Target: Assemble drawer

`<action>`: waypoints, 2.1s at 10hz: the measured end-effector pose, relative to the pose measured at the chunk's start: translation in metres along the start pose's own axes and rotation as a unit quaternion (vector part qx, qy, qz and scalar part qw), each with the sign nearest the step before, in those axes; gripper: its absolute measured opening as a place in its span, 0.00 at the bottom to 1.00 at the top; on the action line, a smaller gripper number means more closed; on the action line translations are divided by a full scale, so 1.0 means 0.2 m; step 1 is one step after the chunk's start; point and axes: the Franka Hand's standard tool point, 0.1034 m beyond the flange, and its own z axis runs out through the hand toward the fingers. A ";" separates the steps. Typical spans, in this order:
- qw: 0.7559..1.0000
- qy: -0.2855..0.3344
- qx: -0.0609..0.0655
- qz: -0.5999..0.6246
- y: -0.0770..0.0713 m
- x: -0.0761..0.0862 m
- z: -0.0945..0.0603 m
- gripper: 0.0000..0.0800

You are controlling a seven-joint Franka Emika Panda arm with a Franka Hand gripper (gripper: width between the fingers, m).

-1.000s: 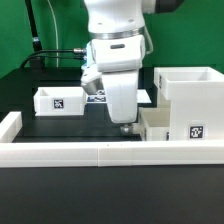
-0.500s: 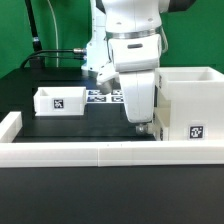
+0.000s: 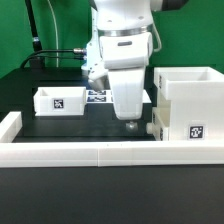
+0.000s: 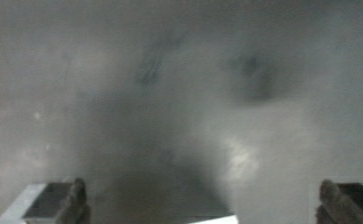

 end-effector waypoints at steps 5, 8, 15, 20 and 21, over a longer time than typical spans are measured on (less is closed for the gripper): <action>1.000 -0.009 -0.007 0.025 -0.18 -0.21 -0.17 0.81; 0.999 -0.011 -0.017 0.042 -0.21 -0.29 -0.24 0.81; 0.959 0.003 -0.059 0.278 -0.21 -0.33 -0.29 0.81; 0.869 0.023 -0.060 0.490 -0.20 -0.26 -0.27 0.81; 0.861 0.024 -0.059 0.505 -0.20 -0.26 -0.27 0.81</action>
Offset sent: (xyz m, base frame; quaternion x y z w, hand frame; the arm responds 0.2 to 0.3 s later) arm -0.0264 -0.0213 0.0230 -0.0003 -0.0010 -0.0113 0.9999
